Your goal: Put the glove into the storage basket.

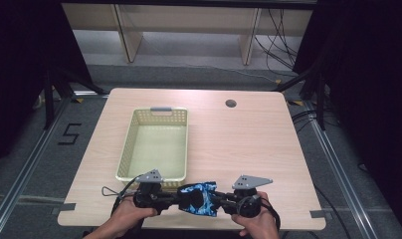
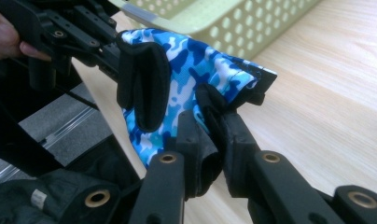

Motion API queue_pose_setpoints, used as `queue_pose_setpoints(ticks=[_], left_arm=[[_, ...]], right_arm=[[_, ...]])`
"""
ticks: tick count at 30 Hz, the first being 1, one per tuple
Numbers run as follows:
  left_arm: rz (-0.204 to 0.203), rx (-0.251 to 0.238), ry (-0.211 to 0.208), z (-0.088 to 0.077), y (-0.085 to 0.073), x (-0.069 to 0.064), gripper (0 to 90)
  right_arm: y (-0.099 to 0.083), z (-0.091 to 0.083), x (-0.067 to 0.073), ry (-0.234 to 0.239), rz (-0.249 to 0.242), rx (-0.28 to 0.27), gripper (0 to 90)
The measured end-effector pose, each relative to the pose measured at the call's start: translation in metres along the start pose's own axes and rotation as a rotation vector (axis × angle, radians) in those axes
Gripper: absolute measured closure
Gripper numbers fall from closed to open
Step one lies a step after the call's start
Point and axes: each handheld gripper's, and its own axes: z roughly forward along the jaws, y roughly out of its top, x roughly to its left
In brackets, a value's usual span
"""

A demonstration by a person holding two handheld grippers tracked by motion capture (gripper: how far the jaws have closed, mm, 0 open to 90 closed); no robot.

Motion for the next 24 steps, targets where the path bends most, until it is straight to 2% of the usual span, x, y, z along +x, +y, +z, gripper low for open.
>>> queue_pose_setpoints(ticks=[2, 3, 4, 5, 7, 8, 9, 10, 11, 12, 13, 16, 19, 20, 21, 22, 24], left_arm=[[0.006, 0.000, 0.008, -0.006, 0.001, -0.001, 83.0], [0.016, 0.002, 0.008, -0.009, 0.002, -0.002, 83.1], [0.016, -0.002, 0.010, -0.011, 0.003, -0.003, 83.1], [0.016, -0.004, 0.006, -0.013, 0.002, -0.003, 83.1], [0.010, 0.002, 0.013, -0.016, 0.002, -0.003, 83.1], [0.019, 0.005, 0.023, -0.018, 0.002, -0.003, 83.1], [0.013, 0.002, 0.021, -0.020, 0.003, -0.003, 83.1], [0.006, 0.001, 0.023, -0.021, 0.003, -0.003, 83.1], [-0.001, -0.003, 0.022, -0.023, 0.004, -0.002, 83.1], [-0.002, -0.006, 0.016, -0.026, 0.005, -0.002, 83.1], [-0.004, -0.007, 0.023, -0.028, 0.006, -0.002, 83.1], [0.023, -0.013, 0.045, -0.039, 0.012, -0.002, 83.1], [0.023, -0.019, 0.057, -0.051, 0.018, -0.001, 83.0], [0.030, -0.013, 0.060, -0.054, 0.020, 0.000, 83.0], [0.031, -0.020, 0.060, -0.058, 0.022, 0.002, 82.9], [0.027, -0.025, 0.076, -0.061, 0.024, 0.002, 82.9], [0.028, -0.031, 0.087, -0.068, 0.028, 0.006, 82.7]], right_arm=[[0.003, 0.001, 0.006, 0.019, 0.000, -0.008, 79.9], [0.004, 0.002, 0.005, 0.022, -0.026, -0.012, 79.9], [0.006, 0.002, 0.008, 0.023, -0.032, -0.008, 79.9], [0.007, 0.002, 0.012, 0.028, -0.006, -0.005, 79.9], [0.009, 0.003, 0.012, 0.013, -0.049, -0.007, 79.9], [0.009, 0.003, 0.015, 0.030, -0.027, 0.000, 80.0], [0.010, 0.004, 0.015, 0.035, -0.030, 0.000, 80.0], [0.011, 0.005, 0.014, 0.041, -0.068, -0.009, 79.9], [0.012, 0.005, 0.014, 0.037, -0.071, -0.011, 80.0], [0.014, 0.006, 0.015, 0.058, -0.076, -0.018, 80.0], [0.017, 0.005, 0.017, 0.035, -0.078, -0.016, 80.0], [0.026, 0.007, 0.020, 0.053, -0.084, -0.014, 79.9], [0.038, 0.010, 0.023, 0.056, -0.105, -0.017, 80.0], [0.041, 0.012, 0.026, 0.064, -0.096, -0.018, 80.0], [0.045, 0.013, 0.026, 0.064, -0.128, -0.023, 79.9], [0.051, 0.014, 0.027, 0.063, -0.136, -0.021, 79.9], [0.059, 0.016, 0.030, 0.061, -0.127, -0.016, 80.0]])
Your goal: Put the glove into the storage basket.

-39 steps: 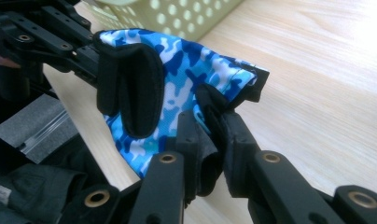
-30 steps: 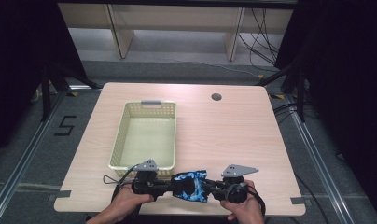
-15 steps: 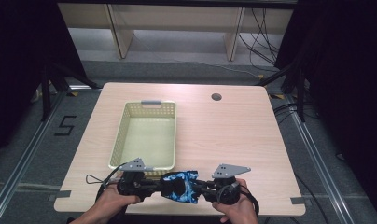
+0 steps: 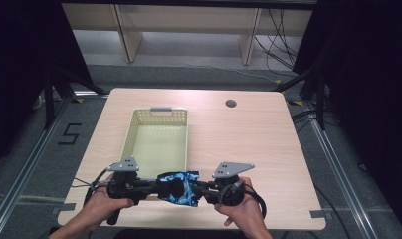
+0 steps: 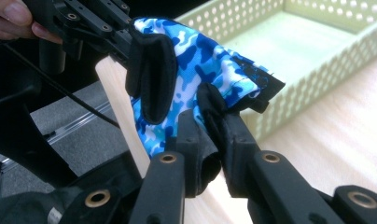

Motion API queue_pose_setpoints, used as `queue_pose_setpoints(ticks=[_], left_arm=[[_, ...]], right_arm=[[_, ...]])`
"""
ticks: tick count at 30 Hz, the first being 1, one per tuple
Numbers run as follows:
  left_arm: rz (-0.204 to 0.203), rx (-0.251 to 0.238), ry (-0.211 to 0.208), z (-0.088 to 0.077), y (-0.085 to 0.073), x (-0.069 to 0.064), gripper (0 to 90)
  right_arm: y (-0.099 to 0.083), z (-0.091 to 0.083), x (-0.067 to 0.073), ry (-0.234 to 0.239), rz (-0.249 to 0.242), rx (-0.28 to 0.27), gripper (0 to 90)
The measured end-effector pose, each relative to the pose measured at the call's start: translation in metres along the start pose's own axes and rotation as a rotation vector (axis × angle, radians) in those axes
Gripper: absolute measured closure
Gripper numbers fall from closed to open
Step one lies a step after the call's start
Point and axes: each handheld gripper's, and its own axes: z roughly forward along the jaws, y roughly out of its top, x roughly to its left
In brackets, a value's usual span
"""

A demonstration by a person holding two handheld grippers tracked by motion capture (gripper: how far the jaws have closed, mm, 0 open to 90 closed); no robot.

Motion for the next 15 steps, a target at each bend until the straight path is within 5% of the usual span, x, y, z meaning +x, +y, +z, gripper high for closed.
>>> queue_pose_setpoints(ticks=[14, 15], left_arm=[[-0.037, 0.004, 0.099, -0.023, 0.022, 0.046, 82.6], [-0.039, 0.003, 0.098, -0.023, 0.023, 0.049, 82.6]], right_arm=[[0.058, 0.043, -0.016, -0.011, -0.004, 0.048, 80.1], [0.061, 0.048, -0.020, -0.003, -0.032, 0.042, 80.1]])
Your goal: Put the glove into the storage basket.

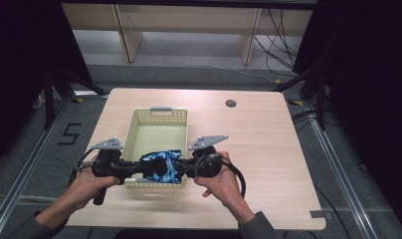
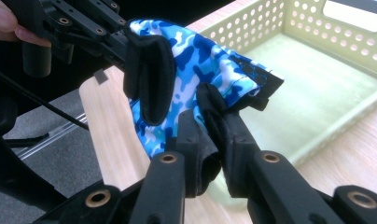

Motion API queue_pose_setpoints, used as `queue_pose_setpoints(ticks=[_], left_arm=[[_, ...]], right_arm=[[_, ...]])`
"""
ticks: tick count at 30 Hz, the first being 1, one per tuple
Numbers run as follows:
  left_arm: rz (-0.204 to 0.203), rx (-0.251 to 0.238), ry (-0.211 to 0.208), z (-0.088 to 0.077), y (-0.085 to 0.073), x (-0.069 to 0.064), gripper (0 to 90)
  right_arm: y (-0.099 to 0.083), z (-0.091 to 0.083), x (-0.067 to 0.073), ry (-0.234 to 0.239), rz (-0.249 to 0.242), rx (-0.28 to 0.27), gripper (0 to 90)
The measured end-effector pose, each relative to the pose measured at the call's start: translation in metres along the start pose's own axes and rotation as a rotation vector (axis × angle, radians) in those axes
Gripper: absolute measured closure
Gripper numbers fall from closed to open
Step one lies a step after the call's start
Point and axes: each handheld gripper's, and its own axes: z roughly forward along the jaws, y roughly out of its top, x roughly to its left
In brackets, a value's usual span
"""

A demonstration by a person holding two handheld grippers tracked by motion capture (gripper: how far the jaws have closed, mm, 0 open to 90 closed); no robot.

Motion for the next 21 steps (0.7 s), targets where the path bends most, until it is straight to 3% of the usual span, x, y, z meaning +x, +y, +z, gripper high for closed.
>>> queue_pose_setpoints(ticks=[1, 2, 7, 11, 16, 18, 21], left_arm=[[-0.007, 0.007, 0.005, -0.001, 0.001, 0.004, 82.6], [-0.010, 0.001, 0.008, -0.001, 0.002, 0.006, 82.6], [-0.059, 0.018, 0.028, 0.002, 0.003, 0.025, 82.6], [-0.067, 0.037, 0.053, 0.008, 0.003, 0.040, 82.5], [-0.092, 0.072, 0.079, 0.016, -0.002, 0.053, 82.5], [-0.091, 0.087, 0.085, 0.020, -0.005, 0.056, 82.5], [-0.094, 0.133, 0.095, 0.025, -0.008, 0.060, 82.5]], right_arm=[[0.002, 0.001, 0.002, 0.002, 0.046, 0.018, 80.1], [0.006, 0.005, -0.002, -0.010, 0.023, 0.019, 80.1], [0.018, 0.022, -0.011, -0.025, 0.035, 0.056, 80.1], [0.024, 0.041, -0.019, -0.035, 0.060, 0.098, 80.1], [0.026, 0.065, -0.028, -0.060, 0.066, 0.146, 80.1], [0.025, 0.072, -0.032, -0.074, 0.080, 0.192, 80.1], [0.022, 0.085, -0.034, -0.078, 0.055, 0.231, 80.0]])
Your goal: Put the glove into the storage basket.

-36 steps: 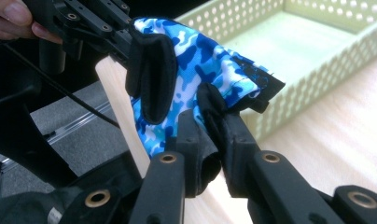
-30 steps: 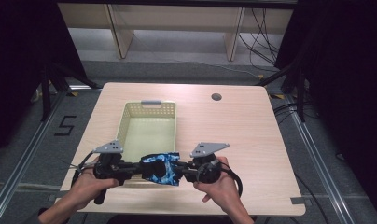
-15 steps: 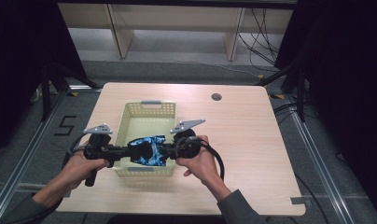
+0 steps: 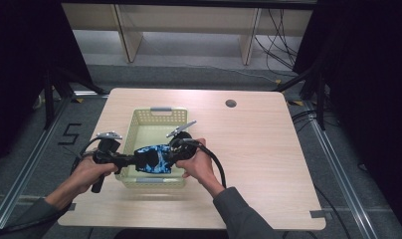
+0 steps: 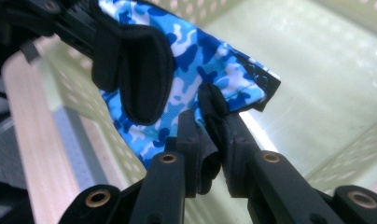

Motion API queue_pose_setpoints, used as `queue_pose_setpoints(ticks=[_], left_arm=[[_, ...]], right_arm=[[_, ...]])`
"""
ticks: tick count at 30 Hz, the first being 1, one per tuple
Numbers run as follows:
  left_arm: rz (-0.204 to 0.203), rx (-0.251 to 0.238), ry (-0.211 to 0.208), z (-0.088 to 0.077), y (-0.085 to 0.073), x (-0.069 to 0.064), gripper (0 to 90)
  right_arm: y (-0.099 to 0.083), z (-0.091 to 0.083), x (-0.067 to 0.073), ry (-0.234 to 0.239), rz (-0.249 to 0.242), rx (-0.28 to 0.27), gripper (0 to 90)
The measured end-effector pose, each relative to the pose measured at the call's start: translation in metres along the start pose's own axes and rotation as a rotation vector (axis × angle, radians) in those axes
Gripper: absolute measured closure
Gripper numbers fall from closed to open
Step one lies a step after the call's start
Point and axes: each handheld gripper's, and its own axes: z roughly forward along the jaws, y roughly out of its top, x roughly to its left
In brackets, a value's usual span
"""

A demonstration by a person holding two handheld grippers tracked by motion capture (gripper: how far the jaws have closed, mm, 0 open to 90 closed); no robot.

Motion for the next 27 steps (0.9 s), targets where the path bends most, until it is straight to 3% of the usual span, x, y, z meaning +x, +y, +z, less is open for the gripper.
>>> queue_pose_setpoints(ticks=[8, 9, 13, 14, 15, 16, 17, 20, 22, 24, 27], left_arm=[[-0.001, 0.048, 0.040, 0.009, -0.001, 0.004, 81.8], [0.012, 0.059, 0.033, 0.010, -0.001, 0.006, 81.7], [0.005, 0.079, 0.030, 0.015, 0.000, 0.007, 80.7], [0.027, 0.102, 0.035, 0.014, 0.000, 0.008, 80.3], [0.008, 0.086, 0.025, 0.017, 0.000, 0.006, 80.0], [0.042, 0.113, 0.037, 0.016, 0.001, 0.008, 79.6], [0.030, 0.097, 0.032, 0.018, 0.001, 0.005, 78.2], [0.070, 0.130, 0.048, 0.019, 0.003, 0.003, 75.6], [0.074, 0.143, 0.065, 0.019, 0.004, 0.001, 68.9], [0.127, 0.173, 0.084, 0.017, 0.006, 0.000, 66.3], [0.113, 0.175, 0.099, 0.016, 0.007, -0.002, 61.3]], right_arm=[[0.002, 0.020, -0.001, -0.013, 0.014, 0.092, 79.7], [0.002, 0.022, -0.002, -0.016, -0.010, 0.094, 79.7], [0.002, 0.025, -0.004, -0.023, -0.006, 0.120, 79.6], [0.002, 0.026, -0.004, -0.024, -0.003, 0.124, 79.5], [0.002, 0.026, -0.005, -0.024, -0.003, 0.131, 79.5], [0.002, 0.026, -0.005, -0.025, -0.003, 0.133, 79.4], [0.002, 0.026, -0.005, -0.029, -0.002, 0.135, 79.3], [0.001, 0.027, -0.003, -0.045, -0.010, 0.141, 79.0], [0.000, 0.027, -0.003, -0.052, -0.012, 0.150, 78.7], [-0.001, 0.027, -0.003, -0.057, -0.011, 0.155, 78.1], [-0.002, 0.027, -0.003, -0.067, -0.007, 0.155, 75.8]])
